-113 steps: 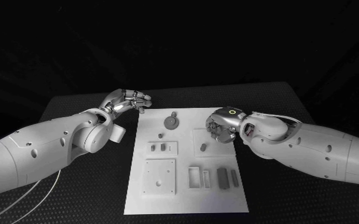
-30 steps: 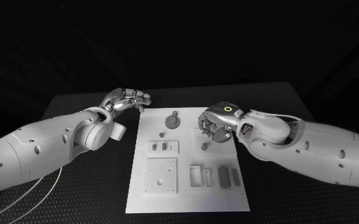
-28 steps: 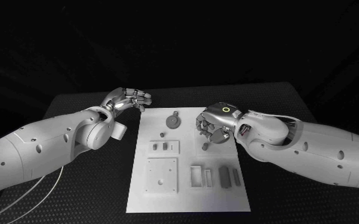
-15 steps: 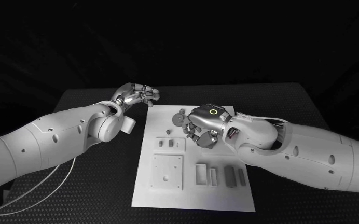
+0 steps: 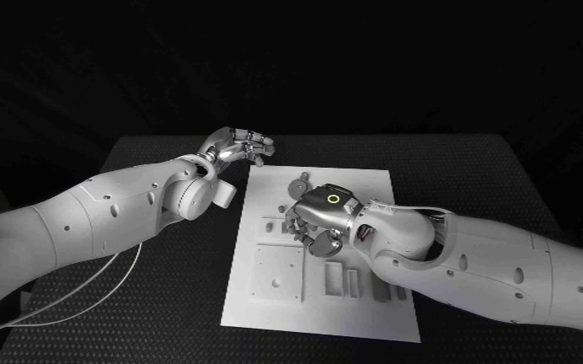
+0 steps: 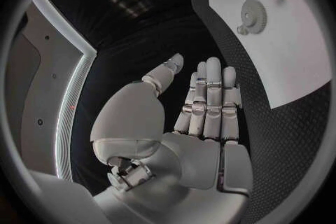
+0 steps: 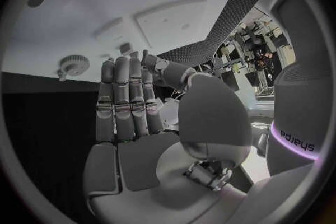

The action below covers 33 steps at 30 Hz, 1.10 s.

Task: Assemble the parts on the task board

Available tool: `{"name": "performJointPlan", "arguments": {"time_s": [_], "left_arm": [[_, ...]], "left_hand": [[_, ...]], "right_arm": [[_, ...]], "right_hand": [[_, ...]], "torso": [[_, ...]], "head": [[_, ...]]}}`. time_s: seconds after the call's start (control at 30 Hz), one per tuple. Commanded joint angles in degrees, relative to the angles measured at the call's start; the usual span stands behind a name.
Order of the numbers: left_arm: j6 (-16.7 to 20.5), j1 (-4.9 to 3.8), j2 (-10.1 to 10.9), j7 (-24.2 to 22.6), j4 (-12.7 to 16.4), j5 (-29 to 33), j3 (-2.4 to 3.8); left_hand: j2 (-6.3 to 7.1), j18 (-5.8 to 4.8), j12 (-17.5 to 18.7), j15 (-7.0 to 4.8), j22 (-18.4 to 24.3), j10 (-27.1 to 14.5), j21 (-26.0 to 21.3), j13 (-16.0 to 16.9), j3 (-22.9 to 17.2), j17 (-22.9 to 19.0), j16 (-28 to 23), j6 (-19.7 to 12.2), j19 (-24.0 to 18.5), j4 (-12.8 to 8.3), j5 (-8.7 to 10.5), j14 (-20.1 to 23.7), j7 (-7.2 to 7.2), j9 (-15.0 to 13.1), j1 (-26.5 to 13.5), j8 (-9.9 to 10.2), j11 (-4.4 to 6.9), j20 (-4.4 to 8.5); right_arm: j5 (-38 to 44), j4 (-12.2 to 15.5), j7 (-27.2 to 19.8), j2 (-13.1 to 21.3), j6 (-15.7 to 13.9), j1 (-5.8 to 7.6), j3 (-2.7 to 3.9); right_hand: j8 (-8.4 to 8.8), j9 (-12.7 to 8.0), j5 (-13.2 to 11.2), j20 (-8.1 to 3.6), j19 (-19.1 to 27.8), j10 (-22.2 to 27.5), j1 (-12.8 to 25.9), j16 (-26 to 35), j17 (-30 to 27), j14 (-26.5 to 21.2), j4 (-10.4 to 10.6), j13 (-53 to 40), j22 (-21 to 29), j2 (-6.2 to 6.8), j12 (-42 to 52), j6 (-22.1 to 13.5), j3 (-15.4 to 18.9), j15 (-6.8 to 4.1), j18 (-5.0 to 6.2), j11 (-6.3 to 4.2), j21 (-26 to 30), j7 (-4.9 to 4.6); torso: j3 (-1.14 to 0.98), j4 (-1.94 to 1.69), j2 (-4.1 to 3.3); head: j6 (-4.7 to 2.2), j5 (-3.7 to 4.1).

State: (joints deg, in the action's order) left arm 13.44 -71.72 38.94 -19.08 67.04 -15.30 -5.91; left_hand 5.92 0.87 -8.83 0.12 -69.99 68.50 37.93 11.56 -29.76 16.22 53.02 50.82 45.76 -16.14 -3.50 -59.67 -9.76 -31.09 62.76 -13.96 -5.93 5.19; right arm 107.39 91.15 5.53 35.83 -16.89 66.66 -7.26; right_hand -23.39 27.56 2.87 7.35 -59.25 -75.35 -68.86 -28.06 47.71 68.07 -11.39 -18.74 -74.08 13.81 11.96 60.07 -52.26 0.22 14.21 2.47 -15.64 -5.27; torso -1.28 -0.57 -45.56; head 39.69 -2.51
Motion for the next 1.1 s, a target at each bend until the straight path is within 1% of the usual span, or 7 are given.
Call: {"name": "performJointPlan", "arguments": {"time_s": [0.03, 0.17, 0.33, 0.4, 0.63, 0.8, 1.1], "left_arm": [[0.4, -0.04, -0.3, -0.8, 0.0, 0.6, 0.03], [0.4, -0.04, -0.4, -0.8, 0.0, 0.6, 0.03], [0.3, -0.04, -0.4, -0.8, 0.1, 0.6, 0.03], [0.3, -0.04, -0.4, -0.8, 0.1, 0.6, 0.03], [0.2, -0.05, -0.3, -0.7, 0.4, 0.6, 0.03], [0.3, -0.05, -0.4, -0.7, 0.5, 0.6, 0.03], [0.1, -0.05, -0.2, -0.6, 0.5, 0.6, 0.03]], "left_hand": [[-0.2, 0.7, 0.3, 0.05, 0.0, -0.2, -0.3, -0.1, 0.3, 0.1, -0.3, -0.4, 0.3, -0.1, 0.09, -0.2, 0.03, 0.1, -0.6, 0.1, -0.03, 0.28], [-0.21, 0.7, 0.3, 0.05, 0.0, -0.2, -0.3, -0.1, 0.3, 0.1, -0.4, -0.4, 0.3, -0.1, 0.09, -0.2, 0.03, 0.1, -0.6, 0.1, -0.04, 0.27], [-0.23, 0.69, 0.3, 0.06, 0.0, -0.2, -0.4, -0.1, 0.3, 0.1, -0.4, -0.4, 0.3, -0.1, 0.09, -0.2, 0.02, 0.1, -0.6, 0.1, -0.04, 0.27], [-0.24, 0.69, 0.3, 0.06, 0.0, -0.2, -0.4, -0.1, 0.3, 0.1, -0.4, -0.4, 0.3, -0.1, 0.09, -0.2, 0.02, 0.1, -0.6, 0.1, -0.04, 0.26], [-0.25, 0.69, 0.3, 0.07, 0.0, -0.3, -0.4, -0.1, 0.4, 0.1, -0.5, -0.4, 0.3, -0.1, 0.08, -0.2, 0.01, 0.1, -0.6, 0.1, -0.05, 0.26], [-0.25, 0.69, 0.3, 0.08, 0.0, -0.3, -0.4, -0.1, 0.4, 0.1, -0.5, -0.5, 0.3, -0.1, 0.09, -0.2, 0.0, 0.1, -0.7, 0.1, -0.06, 0.25], [-0.26, 0.69, 0.3, 0.1, 0.0, -0.3, -0.5, -0.1, 0.4, 0.2, -0.6, -0.7, 0.4, -0.1, 0.08, -0.2, -0.07, 0.1, -0.7, 0.2, -0.08, 0.24]], "right_arm": [[2.2, -0.4, -0.1, -0.6, 0.6, -0.77, -0.21], [2.9, -0.7, -0.1, -1.3, 0.5, -1.87, -0.49], [3.4, -1.0, 0.0, -1.8, 0.5, -2.56, -0.59], [3.4, -1.2, 0.0, -1.9, 0.6, -2.77, -0.69], [3.9, -1.3, 0.2, -1.6, 0.5, -2.86, -0.91], [3.9, -1.3, 0.1, -1.5, 0.7, -2.93, -1.0], [4.2, -1.3, 0.2, -1.4, 0.6, -3.31, -1.15]], "right_hand": [[-0.28, 0.1, -0.1, 0.06, -0.3, 0.1, 0.2, 0.2, 0.1, 0.4, -0.4, -0.1, -0.1, 0.11, -0.2, 0.0, -0.1, -0.17, 0.79, 0.11, -0.3, -0.14], [-0.27, 0.1, -0.1, 0.06, -0.3, 0.1, 0.2, 0.2, 0.1, 0.4, -0.4, -0.1, -0.1, 0.08, -0.2, 0.0, 0.0, -0.17, 0.79, 0.11, -0.3, -0.13], [-0.27, 0.2, -0.1, 0.06, -0.3, 0.1, 0.2, 0.3, 0.1, 0.4, -0.5, -0.2, -0.1, 0.06, -0.2, 0.0, 0.0, -0.18, 0.79, 0.11, -0.3, -0.13], [-0.27, 0.2, -0.1, 0.06, -0.3, 0.1, 0.2, 0.3, 0.2, 0.4, -0.5, -0.2, -0.2, 0.05, -0.2, 0.0, 0.0, -0.18, 0.79, 0.11, -0.3, -0.13], [-0.27, 0.2, -0.1, 0.06, -0.3, 0.0, 0.2, 0.3, 0.2, 0.5, -0.5, -0.3, -0.2, 0.02, -0.2, 0.0, 0.0, -0.18, 0.79, 0.11, -0.3, -0.13], [-0.27, 0.2, -0.1, 0.06, -0.3, 0.0, 0.2, 0.3, 0.2, 0.5, -0.6, -0.3, -0.2, 0.01, -0.2, 0.0, 0.0, -0.18, 0.79, 0.1, -0.3, -0.13], [-0.26, 0.3, -0.1, 0.06, -0.3, 0.0, 0.2, 0.4, 0.3, 0.5, -0.6, -0.4, -0.2, -0.01, -0.2, 0.0, 0.0, -0.19, 0.79, 0.1, -0.3, -0.13]], "torso": [[-0.08, 0.02, -0.09], [-0.12, 0.03, -0.09], [-0.14, 0.02, -0.09], [-0.09, -0.01, -0.08], [0.08, 0.07, -0.06], [-0.02, 0.02, -0.04], [-0.04, 0.1, -0.04]], "head": [[0.33, -0.54], [0.77, -0.89], [1.09, -1.19], [1.19, -1.35], [1.26, -1.36], [1.41, -1.41], [1.57, -1.4]]}}
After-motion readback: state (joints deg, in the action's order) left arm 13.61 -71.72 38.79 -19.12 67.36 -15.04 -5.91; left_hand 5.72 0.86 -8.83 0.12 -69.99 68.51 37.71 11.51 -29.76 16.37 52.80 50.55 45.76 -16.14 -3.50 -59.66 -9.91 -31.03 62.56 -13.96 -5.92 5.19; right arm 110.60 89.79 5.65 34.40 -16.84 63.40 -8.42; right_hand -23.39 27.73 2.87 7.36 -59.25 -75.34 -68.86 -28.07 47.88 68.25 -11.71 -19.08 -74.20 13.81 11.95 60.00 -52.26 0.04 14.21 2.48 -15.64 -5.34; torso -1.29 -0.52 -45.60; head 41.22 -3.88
